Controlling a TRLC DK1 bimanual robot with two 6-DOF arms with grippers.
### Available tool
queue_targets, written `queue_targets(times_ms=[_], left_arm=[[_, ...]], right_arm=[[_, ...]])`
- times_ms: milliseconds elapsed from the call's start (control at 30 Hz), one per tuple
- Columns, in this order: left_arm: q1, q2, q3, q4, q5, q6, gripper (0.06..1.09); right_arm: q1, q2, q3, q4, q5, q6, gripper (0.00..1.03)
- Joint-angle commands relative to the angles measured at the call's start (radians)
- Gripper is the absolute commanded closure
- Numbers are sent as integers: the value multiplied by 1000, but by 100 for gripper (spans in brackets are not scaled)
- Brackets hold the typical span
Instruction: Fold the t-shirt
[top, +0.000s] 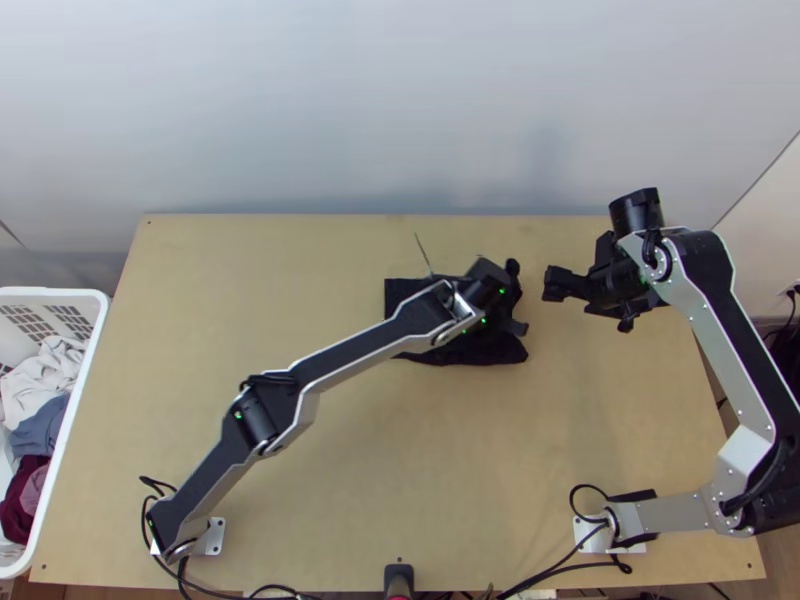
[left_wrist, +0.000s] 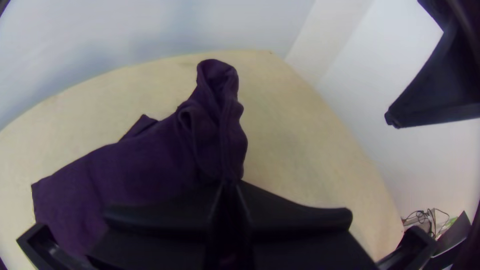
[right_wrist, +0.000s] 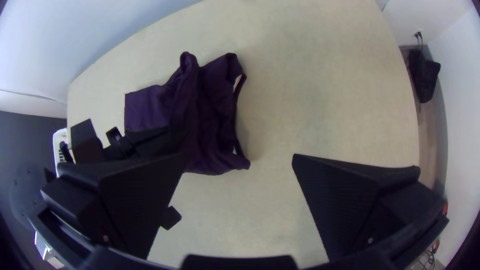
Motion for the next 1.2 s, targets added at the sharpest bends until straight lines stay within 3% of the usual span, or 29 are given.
queue_targets(times_ms=[0, 67, 100, 233, 267, 300, 567, 767, 967, 1167], left_arm=[[-29, 76, 55, 16, -4, -11, 105], [-29, 97, 55, 28, -13, -11, 103], [-26, 106, 55, 33, -15, -11, 93], [-17, 114, 55, 16, -21, -8, 23], [-16, 106, 55, 1, -19, -8, 14], [-12, 96, 55, -12, -19, -8, 11], [47, -173, 13, -186, -19, 14, 11], [150, -403, -168, -374, -21, 40, 11], [216, -652, -530, -302, -36, 47, 11], [261, -805, -704, -292, -53, 14, 11]], right_arm=[[-5, 6, -12, 3, 1, 4, 3], [-5, 6, -12, 3, 1, 4, 3], [-5, 6, -12, 3, 1, 4, 4], [-2, 5, -12, 3, -1, 5, 3], [-2, 5, -12, 3, -1, 5, 3], [-2, 6, -12, 3, -2, 5, 3], [17, 29, -10, 13, -2, 8, 3], [152, 111, 50, 79, -2, 34, 4], [305, 258, 159, 101, 7, -2, 4], [397, 307, 168, 167, 139, -28, 4]])
